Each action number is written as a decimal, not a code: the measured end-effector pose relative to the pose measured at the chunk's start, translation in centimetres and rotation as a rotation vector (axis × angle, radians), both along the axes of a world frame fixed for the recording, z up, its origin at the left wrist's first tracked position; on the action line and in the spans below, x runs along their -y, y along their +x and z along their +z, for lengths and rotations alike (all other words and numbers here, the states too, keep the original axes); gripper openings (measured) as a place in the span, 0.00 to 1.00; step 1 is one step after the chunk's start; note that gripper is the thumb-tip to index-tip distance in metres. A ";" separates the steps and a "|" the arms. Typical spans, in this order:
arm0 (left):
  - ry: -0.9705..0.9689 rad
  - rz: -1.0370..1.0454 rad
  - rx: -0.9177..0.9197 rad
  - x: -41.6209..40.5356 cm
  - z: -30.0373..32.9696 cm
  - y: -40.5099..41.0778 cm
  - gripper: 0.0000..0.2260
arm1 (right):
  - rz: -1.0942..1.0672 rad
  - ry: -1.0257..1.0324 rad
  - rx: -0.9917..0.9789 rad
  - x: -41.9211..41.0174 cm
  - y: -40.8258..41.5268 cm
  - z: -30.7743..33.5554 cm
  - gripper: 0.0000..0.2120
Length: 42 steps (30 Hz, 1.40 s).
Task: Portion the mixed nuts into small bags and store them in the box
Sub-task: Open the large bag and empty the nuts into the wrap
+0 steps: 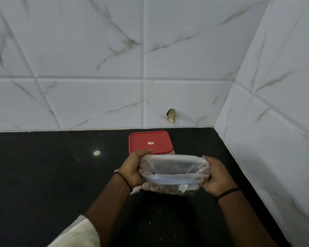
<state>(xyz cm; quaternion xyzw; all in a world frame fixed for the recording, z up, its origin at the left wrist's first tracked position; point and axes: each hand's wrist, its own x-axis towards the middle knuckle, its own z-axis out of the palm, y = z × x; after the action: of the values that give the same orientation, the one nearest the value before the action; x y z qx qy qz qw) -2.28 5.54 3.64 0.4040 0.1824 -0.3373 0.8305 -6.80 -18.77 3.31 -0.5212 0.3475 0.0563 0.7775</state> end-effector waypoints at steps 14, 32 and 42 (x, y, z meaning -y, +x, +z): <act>0.304 -0.082 0.180 2.3 -1.0 1.4 0.08 | 0.433 -1.299 0.222 -0.5 0.7 1.1 0.10; 0.717 0.063 0.510 1.4 -0.7 3.5 0.13 | 0.795 -1.272 0.290 -5.4 2.0 -0.1 0.14; 0.687 -0.059 0.267 6.6 -1.2 -2.3 0.10 | 0.384 -0.992 0.067 -4.7 2.3 -0.1 0.13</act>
<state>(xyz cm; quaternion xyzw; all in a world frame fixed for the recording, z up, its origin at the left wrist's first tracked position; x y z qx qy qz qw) -4.53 -1.07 2.46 0.7049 0.1631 -0.2246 0.6528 -4.51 -14.10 3.20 -0.8821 0.2055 0.0099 0.4239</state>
